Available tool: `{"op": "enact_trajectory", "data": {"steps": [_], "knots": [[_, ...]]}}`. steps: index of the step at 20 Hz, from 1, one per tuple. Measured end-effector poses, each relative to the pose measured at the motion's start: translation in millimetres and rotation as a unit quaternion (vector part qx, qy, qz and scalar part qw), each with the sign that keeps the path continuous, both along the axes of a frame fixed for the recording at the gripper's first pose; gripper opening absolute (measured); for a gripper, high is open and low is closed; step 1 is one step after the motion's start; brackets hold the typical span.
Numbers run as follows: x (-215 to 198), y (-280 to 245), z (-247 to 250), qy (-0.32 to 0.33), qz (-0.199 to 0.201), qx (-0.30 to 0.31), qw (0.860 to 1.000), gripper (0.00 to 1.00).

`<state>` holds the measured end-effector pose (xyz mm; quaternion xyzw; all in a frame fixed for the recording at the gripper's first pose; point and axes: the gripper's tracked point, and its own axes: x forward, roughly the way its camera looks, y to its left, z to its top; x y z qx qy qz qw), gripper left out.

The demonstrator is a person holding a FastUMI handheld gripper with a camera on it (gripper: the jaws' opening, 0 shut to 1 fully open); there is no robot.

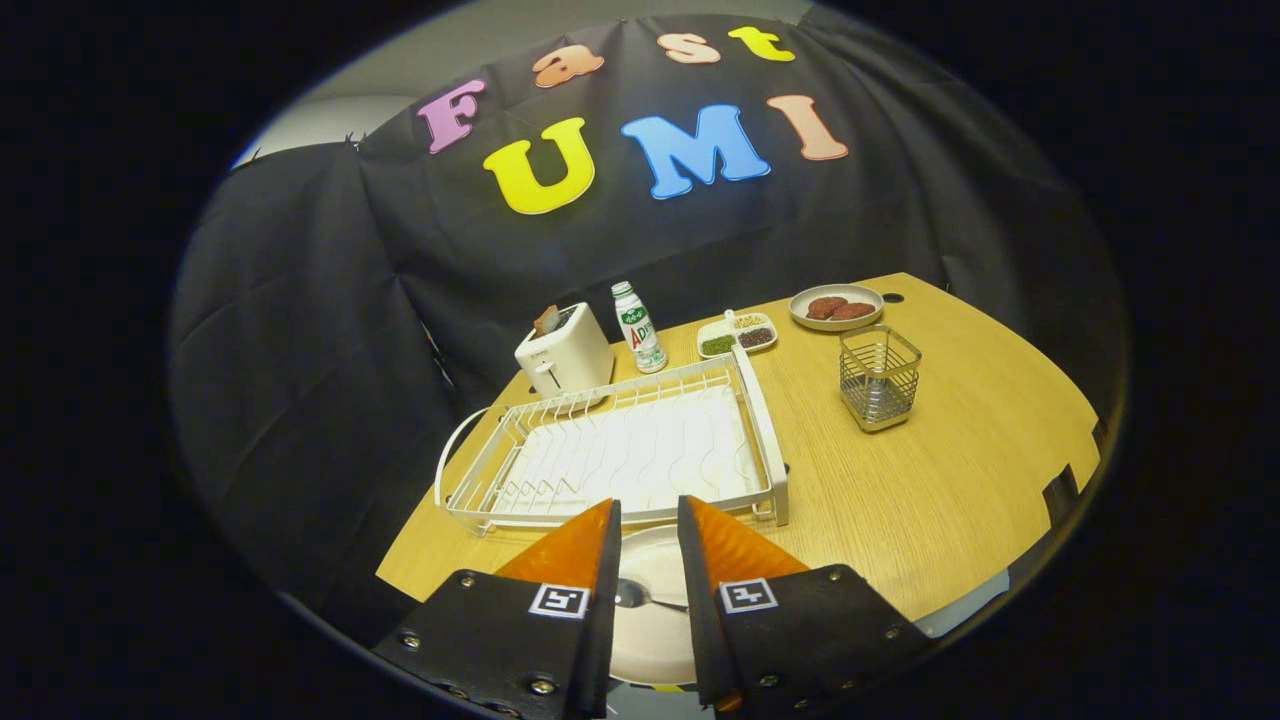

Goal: Take the plate from the dish rack, then take the spoon from the basket and place it into the plate.

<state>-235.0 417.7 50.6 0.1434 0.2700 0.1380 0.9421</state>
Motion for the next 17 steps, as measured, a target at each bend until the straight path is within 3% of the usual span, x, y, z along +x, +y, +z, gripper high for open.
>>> {"op": "enact_trajectory", "data": {"steps": [3, 7, 17], "knots": [[0.6, -1.9, 2.7, -0.004, -0.001, -0.004, 1.0, 0.33], [15.9, -18.0, 51.5, -0.074, -0.013, -0.029, 0.997, 0.33], [63.7, -60.8, 171.6, -0.234, -0.04, -0.103, 0.966, 0.33]]}}
